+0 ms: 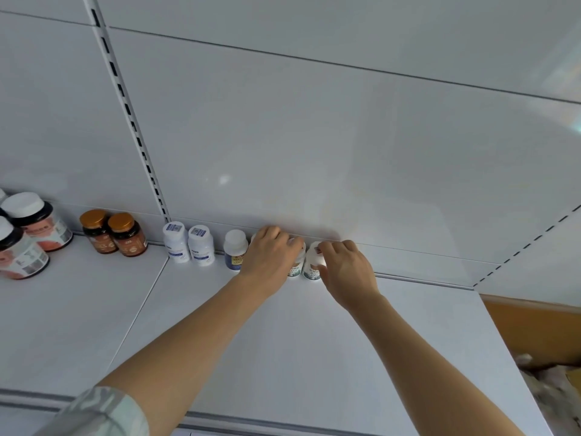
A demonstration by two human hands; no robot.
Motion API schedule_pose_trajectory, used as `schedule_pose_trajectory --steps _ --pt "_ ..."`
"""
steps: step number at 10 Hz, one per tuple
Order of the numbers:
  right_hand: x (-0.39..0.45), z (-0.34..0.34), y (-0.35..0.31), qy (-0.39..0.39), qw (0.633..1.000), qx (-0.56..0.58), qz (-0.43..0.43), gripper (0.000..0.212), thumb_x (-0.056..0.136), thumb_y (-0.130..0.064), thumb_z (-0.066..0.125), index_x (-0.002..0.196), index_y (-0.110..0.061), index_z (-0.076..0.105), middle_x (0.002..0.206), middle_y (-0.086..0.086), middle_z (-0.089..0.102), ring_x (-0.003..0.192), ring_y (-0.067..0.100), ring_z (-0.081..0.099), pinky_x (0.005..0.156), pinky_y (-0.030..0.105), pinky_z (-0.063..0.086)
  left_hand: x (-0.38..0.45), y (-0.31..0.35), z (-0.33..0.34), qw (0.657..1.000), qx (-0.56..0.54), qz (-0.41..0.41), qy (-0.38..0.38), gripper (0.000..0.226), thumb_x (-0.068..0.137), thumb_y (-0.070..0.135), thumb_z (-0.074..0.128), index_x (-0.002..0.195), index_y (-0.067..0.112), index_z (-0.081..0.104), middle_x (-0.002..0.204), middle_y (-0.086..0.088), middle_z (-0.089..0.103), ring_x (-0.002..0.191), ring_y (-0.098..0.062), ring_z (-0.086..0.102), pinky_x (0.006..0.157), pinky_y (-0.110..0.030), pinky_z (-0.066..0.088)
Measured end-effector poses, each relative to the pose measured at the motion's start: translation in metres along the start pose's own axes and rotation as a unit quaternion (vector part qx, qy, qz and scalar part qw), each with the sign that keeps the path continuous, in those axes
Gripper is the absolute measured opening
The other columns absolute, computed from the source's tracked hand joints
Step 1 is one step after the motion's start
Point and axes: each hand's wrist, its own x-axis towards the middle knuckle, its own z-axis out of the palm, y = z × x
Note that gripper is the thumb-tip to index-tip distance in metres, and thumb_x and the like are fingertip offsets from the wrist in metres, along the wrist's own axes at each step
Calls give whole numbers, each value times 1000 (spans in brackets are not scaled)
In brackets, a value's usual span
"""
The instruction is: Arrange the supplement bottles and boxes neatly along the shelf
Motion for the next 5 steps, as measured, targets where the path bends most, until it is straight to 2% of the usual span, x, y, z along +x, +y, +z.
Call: schedule_pose_trajectory --steps 2,4,5 --pt "2 1 2 16 1000 -6 -15 38 63 -19 88 90 -14 63 79 2 66 75 29 59 54 32 48 -1 0 0 1000 -10 -10 -4 41 59 16 82 93 21 61 79 3 60 81 -26 55 80 -35 44" --pt "0 1 7 15 1000 -10 -22 34 75 -31 79 101 -17 61 92 1 65 84 28 57 66 36 50 -4 4 -5 999 -26 -17 27 38 66 26 82 99 19 63 89 -1 60 88 -27 57 82 -37 47" --pt "-3 -4 9 42 999 7 -24 33 79 -33 73 105 -17 61 97 3 64 89 29 57 71 38 50 -7 9 -15 997 -39 -28 64 39 69 29 81 100 15 63 97 -5 59 96 -31 59 84 -41 50"
